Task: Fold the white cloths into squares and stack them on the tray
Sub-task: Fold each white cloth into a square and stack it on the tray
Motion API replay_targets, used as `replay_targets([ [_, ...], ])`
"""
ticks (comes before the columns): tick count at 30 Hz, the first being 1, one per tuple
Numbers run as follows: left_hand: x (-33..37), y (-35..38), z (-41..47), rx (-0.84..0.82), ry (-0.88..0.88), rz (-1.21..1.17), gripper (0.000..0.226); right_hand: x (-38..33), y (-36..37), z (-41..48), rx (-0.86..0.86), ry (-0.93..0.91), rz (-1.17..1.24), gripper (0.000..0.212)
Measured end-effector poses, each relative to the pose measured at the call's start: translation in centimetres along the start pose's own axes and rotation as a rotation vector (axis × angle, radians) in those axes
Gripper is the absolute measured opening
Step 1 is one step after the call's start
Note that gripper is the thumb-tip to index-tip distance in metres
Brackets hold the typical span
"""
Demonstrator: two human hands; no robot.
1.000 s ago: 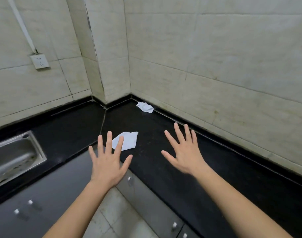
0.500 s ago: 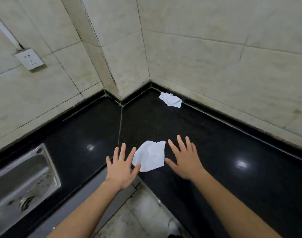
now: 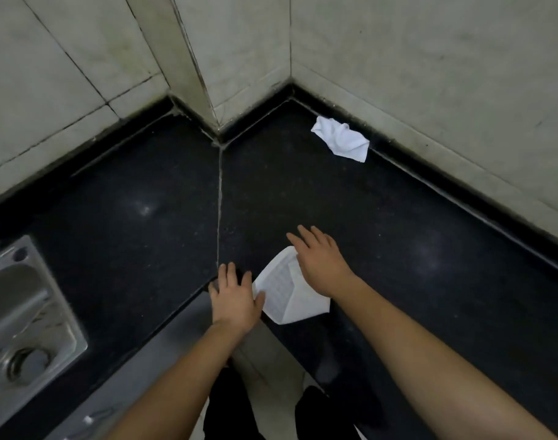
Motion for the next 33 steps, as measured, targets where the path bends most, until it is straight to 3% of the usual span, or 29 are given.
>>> replay_targets([
  [4, -0.7, 1.3, 3.2, 0.097, 0.122, -0.103, 0.028, -1.0, 2.7, 3.5, -0.131, 0.049, 0.002, 0.074],
  [8, -2.4, 1.0, 5.0, 0.112, 0.299, -0.154, 0.016, -1.5, 3.2, 4.8, -0.209, 0.180, -0.017, 0.041],
  [10, -4.3, -0.9, 6.0, 0.112, 0.335, -0.228, 0.010, -2.4, 2.3, 5.4, -0.226, 0.205, 0.000, 0.035],
  [16, -11.4, -9.2, 11.9, 0.218, 0.394, -0.351, 0.006, -6.5, -2.6, 9.1, -0.180, 0.213, 0.194, 0.026],
  [22, -16.2, -17.1, 16.3, 0.303, 0.538, -0.373, 0.007, -9.7, -8.6, 13.3, -0.037, 0.181, 0.176, 0.024],
  [33, -18.1, -27.0, 18.8, 0.438, 0.494, -0.369, 0.007, -9.3, -17.4, 16.6, 0.168, 0.053, 0.167, 0.015],
])
Point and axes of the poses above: each hand's wrist, its own z-axis towards the middle knuckle, its own y-axis out of the palm, x = y × z, the point moved 5 cm from there along z, towards the middle knuckle, and after that the axes turned 9 degrees about -y, right-handed, at the moved point
